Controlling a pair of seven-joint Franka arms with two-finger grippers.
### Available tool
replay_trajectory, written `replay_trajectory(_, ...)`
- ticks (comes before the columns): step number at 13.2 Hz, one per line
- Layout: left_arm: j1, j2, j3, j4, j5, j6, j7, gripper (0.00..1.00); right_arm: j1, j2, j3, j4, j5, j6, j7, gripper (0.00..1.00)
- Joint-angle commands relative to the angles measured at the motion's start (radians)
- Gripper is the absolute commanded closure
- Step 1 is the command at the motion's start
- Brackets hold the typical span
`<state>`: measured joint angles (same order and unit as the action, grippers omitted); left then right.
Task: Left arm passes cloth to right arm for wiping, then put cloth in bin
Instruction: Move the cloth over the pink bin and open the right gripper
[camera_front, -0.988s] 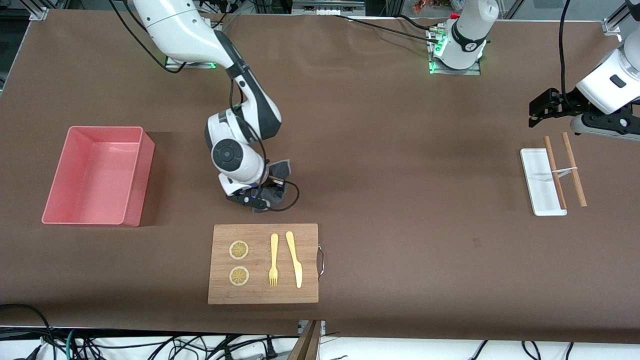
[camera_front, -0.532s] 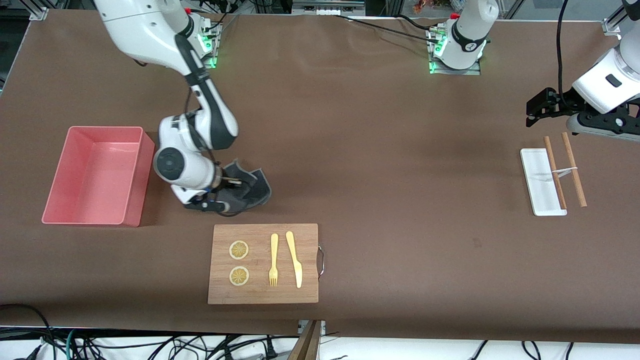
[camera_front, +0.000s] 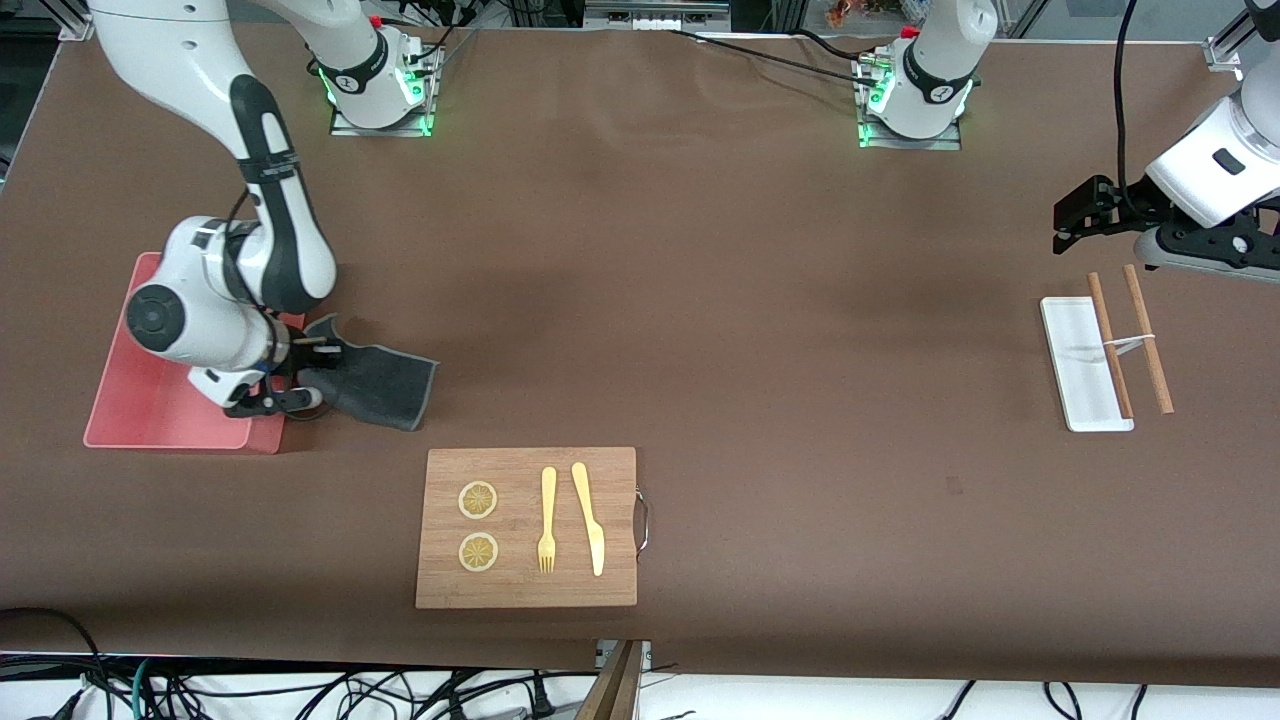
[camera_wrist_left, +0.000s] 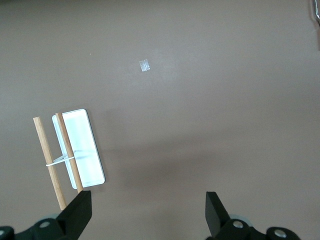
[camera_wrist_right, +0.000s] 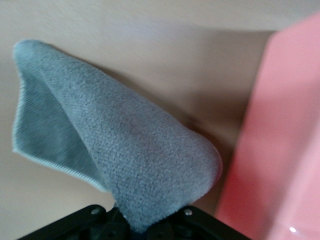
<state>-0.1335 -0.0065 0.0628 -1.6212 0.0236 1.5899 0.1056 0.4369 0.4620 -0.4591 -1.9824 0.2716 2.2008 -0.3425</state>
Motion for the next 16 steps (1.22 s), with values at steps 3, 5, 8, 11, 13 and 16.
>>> replay_trajectory(3, 0.002, -0.013, -0.001, -0.005, 0.016, -0.013, 0.017, 0.0, 0.013, -0.155, -0.111, 0.005, -0.029, -0.203, -0.121, 1.0)
replay_trajectory(5, 0.0, -0.013, -0.001, -0.005, 0.015, -0.013, 0.013, 0.0, 0.013, -0.201, -0.147, 0.049, -0.099, -0.307, -0.122, 1.0)
replay_trajectory(8, -0.002, -0.013, -0.003, -0.005, 0.015, -0.013, 0.008, 0.0, 0.013, -0.217, -0.19, 0.201, -0.219, -0.498, -0.134, 1.0)
replay_trajectory(11, -0.005, -0.013, -0.003, -0.005, 0.015, -0.013, 0.006, 0.0, 0.011, -0.215, -0.236, 0.263, -0.249, -0.553, -0.212, 1.0)
replay_trajectory(13, -0.005, -0.013, -0.003, -0.005, 0.015, -0.013, 0.006, 0.0, 0.009, -0.203, -0.245, 0.263, -0.249, -0.541, -0.228, 1.0)
replay_trajectory(16, -0.005, -0.013, -0.004, -0.005, 0.015, -0.013, 0.006, 0.0, 0.009, -0.166, -0.243, 0.254, -0.244, -0.503, -0.219, 1.0)
